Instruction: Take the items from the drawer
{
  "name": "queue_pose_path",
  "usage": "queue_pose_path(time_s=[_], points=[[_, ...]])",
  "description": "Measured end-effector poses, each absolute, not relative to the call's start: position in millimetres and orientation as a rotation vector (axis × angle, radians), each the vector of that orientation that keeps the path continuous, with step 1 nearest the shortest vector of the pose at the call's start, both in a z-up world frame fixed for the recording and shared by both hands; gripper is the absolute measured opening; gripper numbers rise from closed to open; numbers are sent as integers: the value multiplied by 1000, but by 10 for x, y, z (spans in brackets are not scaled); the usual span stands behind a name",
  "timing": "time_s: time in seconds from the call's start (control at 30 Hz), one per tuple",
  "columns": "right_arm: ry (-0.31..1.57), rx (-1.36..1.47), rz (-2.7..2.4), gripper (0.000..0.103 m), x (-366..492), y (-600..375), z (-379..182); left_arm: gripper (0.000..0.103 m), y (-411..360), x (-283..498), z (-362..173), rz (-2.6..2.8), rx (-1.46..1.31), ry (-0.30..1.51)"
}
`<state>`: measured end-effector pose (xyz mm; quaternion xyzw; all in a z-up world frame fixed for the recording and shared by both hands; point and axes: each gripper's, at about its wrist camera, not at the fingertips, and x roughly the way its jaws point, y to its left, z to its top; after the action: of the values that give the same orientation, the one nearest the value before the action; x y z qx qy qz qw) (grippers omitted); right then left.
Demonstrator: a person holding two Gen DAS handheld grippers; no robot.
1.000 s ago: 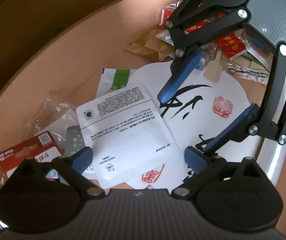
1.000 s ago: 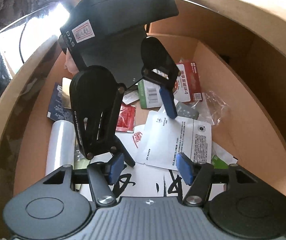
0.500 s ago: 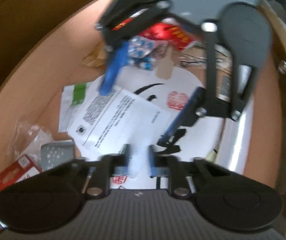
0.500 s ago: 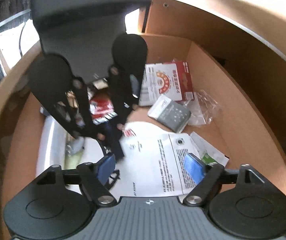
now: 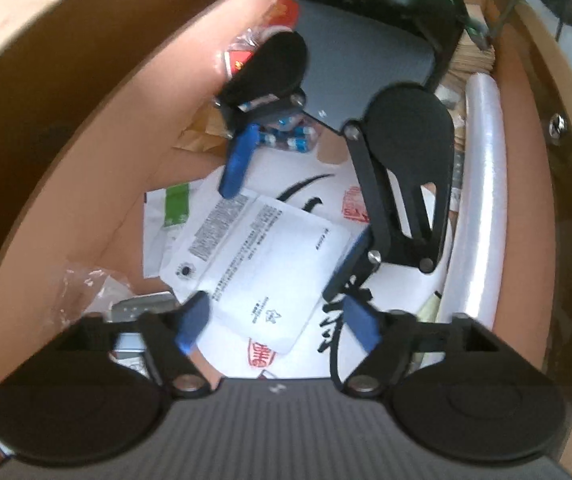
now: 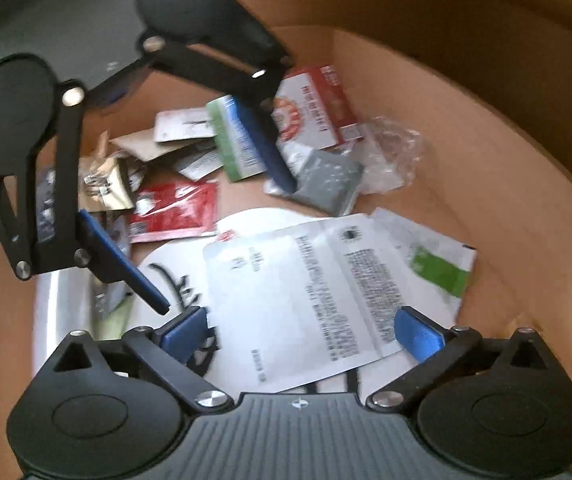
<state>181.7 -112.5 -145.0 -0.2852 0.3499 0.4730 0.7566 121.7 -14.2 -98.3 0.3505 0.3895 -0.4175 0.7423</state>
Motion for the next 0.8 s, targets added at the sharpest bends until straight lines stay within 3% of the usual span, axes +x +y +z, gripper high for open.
queue_pose_path(time_s=[0.07, 0.17, 0.23, 0.3, 0.33, 0.4, 0.67, 0.73, 0.77, 0.8], points=[[762, -651, 1073, 80, 1774, -1112, -1415, 91, -124, 1258, -985, -912, 758, 866], [760, -687, 1090, 72, 1709, -1099, -1366, 93, -106, 1309, -982, -910, 769, 861], [752, -712, 1124, 58, 1668, -1090, -1330, 94, -118, 1311, -1005, -911, 776, 865], [758, -734, 1168, 28, 1603, -1063, -1289, 96, -122, 1311, -1034, -910, 790, 873], [760, -756, 1179, 24, 1560, -1035, -1282, 96, -123, 1311, -1049, -909, 799, 876], [768, -801, 1209, 0, 1487, -1002, -1293, 96, -119, 1303, -1073, -907, 811, 871], [712, -837, 1231, 0, 1337, -1020, -1166, 98, -101, 1266, -1155, -896, 849, 838], [670, -823, 1194, 5, 1345, -1043, -1075, 98, -93, 1256, -1159, -895, 852, 803], [646, -821, 1165, 21, 1354, -1059, -1038, 98, -107, 1256, -1176, -899, 849, 785], [628, -825, 1131, 47, 1372, -1083, -1018, 98, -139, 1263, -1200, -898, 844, 776]])
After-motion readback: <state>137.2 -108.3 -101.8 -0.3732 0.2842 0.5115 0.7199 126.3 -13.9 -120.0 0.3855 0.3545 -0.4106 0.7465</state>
